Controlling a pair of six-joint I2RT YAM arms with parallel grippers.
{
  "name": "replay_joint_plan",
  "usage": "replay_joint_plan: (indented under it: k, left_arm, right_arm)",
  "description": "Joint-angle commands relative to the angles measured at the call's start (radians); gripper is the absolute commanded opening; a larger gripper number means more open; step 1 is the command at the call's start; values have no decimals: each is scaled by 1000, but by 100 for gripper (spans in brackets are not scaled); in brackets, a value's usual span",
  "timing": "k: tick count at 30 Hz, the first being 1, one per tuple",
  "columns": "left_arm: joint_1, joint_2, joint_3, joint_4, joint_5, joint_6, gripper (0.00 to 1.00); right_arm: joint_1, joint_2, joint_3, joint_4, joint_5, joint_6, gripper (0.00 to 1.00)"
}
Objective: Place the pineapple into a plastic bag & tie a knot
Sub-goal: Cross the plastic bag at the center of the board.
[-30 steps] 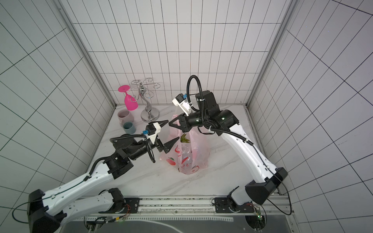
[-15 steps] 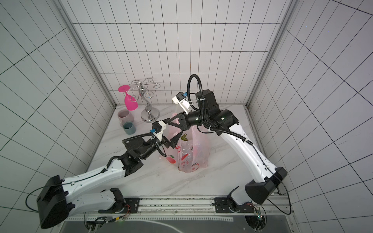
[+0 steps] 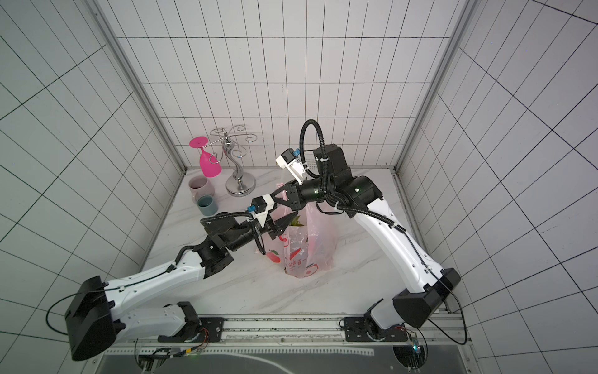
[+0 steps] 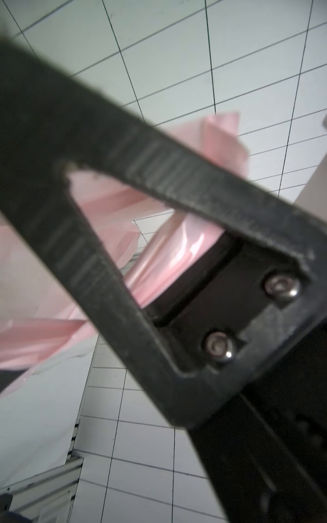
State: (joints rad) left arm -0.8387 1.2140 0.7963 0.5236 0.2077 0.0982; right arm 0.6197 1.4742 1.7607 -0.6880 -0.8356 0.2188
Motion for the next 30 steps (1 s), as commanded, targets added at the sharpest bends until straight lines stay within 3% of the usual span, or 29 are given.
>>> replay_joint_plan:
  k: [1,4,8,12,17,19,27,30]
  left_arm:
    - [0,-5,14,-65,71,-12,43]
    - [0,-15,-1,-70,76,-29,30]
    - [1,-21,-7,-72,38,-49,1]
    - [29,-24,-7,-72,-43,-89,0]
    - [137,-31,-42,-33,-45,-188,0]
    - [162,-40,-66,0,-40,-212,0]
    - [170,-31,-78,35,5,-230,0]
    - [171,-24,-74,36,18,-248,0]
  right_arm:
    - [-11,-24,-8,27,-25,-33,0]
    - [-18,-20,5,24,-24,-34,0]
    - [-20,-14,10,15,-23,-41,0]
    - [-28,-22,-7,-19,18,-63,0]
    - [-113,-112,-107,-28,147,-53,48]
    - [-147,-155,-136,-36,227,-57,59]
    - [-177,-197,-97,-49,435,-159,82]
    - [-177,-170,-86,-47,577,-247,89]
